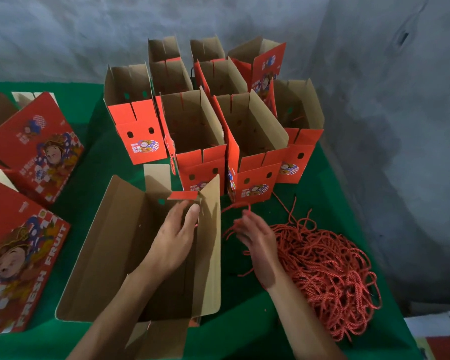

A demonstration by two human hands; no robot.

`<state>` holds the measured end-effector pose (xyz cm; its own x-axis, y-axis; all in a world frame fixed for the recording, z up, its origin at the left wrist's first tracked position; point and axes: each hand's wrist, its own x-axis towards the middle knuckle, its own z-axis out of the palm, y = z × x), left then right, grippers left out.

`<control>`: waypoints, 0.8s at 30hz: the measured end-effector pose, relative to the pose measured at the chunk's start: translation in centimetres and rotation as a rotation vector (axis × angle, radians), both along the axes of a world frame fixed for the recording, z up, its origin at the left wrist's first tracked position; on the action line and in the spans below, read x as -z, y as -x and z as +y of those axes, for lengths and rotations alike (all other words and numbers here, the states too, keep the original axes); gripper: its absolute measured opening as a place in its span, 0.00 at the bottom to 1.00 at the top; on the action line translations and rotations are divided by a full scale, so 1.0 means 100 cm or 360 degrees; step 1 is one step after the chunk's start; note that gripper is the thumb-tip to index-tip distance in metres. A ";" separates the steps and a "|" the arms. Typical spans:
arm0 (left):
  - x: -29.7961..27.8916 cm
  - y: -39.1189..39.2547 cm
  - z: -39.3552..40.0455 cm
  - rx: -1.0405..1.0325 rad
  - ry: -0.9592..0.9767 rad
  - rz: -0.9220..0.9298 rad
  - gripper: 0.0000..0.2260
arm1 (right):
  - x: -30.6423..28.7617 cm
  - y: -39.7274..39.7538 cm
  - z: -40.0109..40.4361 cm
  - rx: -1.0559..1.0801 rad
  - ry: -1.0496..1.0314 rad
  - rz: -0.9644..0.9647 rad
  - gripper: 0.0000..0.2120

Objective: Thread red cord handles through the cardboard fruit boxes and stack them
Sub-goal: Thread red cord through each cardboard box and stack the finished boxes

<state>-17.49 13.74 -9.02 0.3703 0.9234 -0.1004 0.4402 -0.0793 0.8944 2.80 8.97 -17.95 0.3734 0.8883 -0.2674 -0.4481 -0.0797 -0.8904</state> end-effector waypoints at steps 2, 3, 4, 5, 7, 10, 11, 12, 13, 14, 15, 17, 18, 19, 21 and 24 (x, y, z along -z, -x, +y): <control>-0.003 0.001 -0.006 0.0138 0.0346 -0.0157 0.30 | 0.028 -0.003 -0.009 0.0006 0.0229 0.0035 0.16; -0.003 0.002 -0.008 0.0189 0.0496 -0.0221 0.37 | 0.040 -0.003 -0.013 0.0017 0.0325 0.0029 0.16; -0.004 0.001 -0.011 0.0225 0.0590 -0.0263 0.41 | 0.052 -0.002 -0.016 0.0035 0.0399 0.0035 0.16; -0.006 0.000 -0.014 0.0254 0.0623 -0.0273 0.46 | 0.061 0.001 -0.019 0.0049 0.0459 0.0046 0.16; -0.012 -0.006 -0.017 0.0299 0.0640 -0.0227 0.54 | 0.073 0.007 -0.023 0.0040 0.0527 -0.0063 0.18; -0.015 -0.008 -0.020 0.0318 0.0736 -0.0126 0.59 | 0.078 0.015 -0.027 0.0012 0.0525 -0.0682 0.16; -0.017 -0.007 -0.021 0.0312 0.0776 -0.0123 0.57 | 0.079 0.016 -0.028 0.0047 0.0490 -0.0958 0.15; -0.018 -0.003 -0.023 0.0339 0.0812 -0.0122 0.52 | 0.081 0.016 -0.029 0.0095 0.0429 -0.1282 0.13; -0.020 -0.002 -0.022 0.0377 0.0845 -0.0140 0.44 | 0.083 0.017 -0.030 0.0090 0.0361 -0.1615 0.09; -0.020 0.000 -0.021 0.0350 0.0879 -0.0159 0.35 | 0.084 0.018 -0.030 0.0001 0.0325 -0.1862 0.06; -0.017 -0.002 -0.015 0.0235 0.0879 -0.0154 0.28 | 0.085 0.020 -0.028 -0.0161 0.0331 -0.1965 0.06; -0.015 0.002 -0.001 -0.0086 0.0934 -0.0119 0.26 | 0.091 0.024 -0.024 -0.0513 0.0369 -0.2017 0.12; -0.015 0.010 0.002 -0.0122 0.1003 -0.0107 0.27 | 0.094 0.025 -0.021 -0.0637 0.0374 -0.2094 0.16; -0.014 0.015 0.004 -0.0141 0.1059 -0.0085 0.24 | 0.098 0.027 -0.019 -0.0724 0.0379 -0.2191 0.18; -0.015 0.013 0.006 -0.0387 0.1150 -0.0122 0.12 | 0.103 0.029 -0.016 -0.0810 0.0387 -0.2343 0.17; -0.022 0.020 0.000 -0.0504 0.1137 -0.0171 0.12 | 0.107 0.032 -0.018 -0.0849 0.0371 -0.2491 0.13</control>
<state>-19.47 13.78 -6.77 0.1419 0.7119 -0.6878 0.2539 0.6454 0.7204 -0.42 7.22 -28.65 0.0789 0.9929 -0.0895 0.9227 -0.1068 -0.3704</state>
